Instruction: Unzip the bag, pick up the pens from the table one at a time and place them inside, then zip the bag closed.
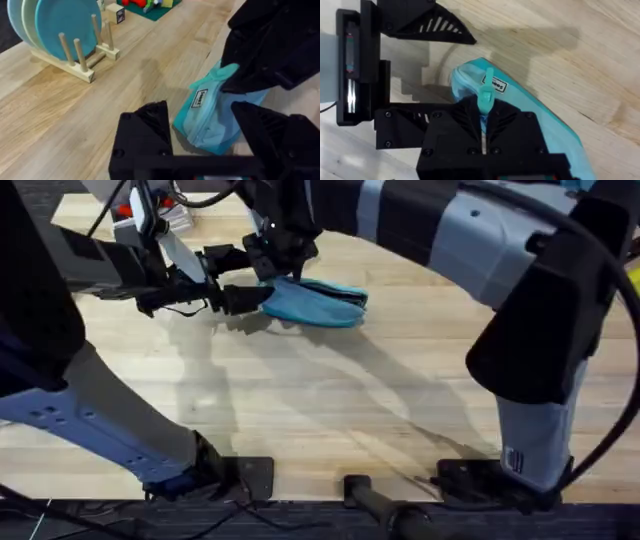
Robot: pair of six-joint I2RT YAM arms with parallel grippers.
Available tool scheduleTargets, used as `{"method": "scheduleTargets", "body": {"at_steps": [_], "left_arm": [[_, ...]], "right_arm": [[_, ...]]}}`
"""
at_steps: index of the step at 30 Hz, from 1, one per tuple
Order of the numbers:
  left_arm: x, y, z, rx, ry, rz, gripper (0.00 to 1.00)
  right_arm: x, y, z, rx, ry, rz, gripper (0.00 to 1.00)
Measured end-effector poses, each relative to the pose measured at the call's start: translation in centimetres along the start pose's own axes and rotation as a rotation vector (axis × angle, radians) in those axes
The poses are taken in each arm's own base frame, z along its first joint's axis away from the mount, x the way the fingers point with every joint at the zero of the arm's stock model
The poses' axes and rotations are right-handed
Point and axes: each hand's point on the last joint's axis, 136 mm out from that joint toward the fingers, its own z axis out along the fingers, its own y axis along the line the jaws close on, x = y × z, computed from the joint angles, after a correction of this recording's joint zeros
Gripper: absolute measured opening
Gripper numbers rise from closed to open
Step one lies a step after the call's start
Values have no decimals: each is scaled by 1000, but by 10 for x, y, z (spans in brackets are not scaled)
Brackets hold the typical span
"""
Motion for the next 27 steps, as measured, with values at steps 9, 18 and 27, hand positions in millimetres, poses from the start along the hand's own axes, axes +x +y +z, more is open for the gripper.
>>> {"method": "scheduleTargets", "body": {"at_steps": [9,18,27], "left_arm": [[3,1,0,-9,15,-1,729],[3,1,0,-9,17,-7,666],[3,1,0,-8,17,-12,468]], "right_arm": [[0,0,0,0,0,0,56],[0,0,0,0,0,0,65],[0,0,0,0,-2,0,75]]}}
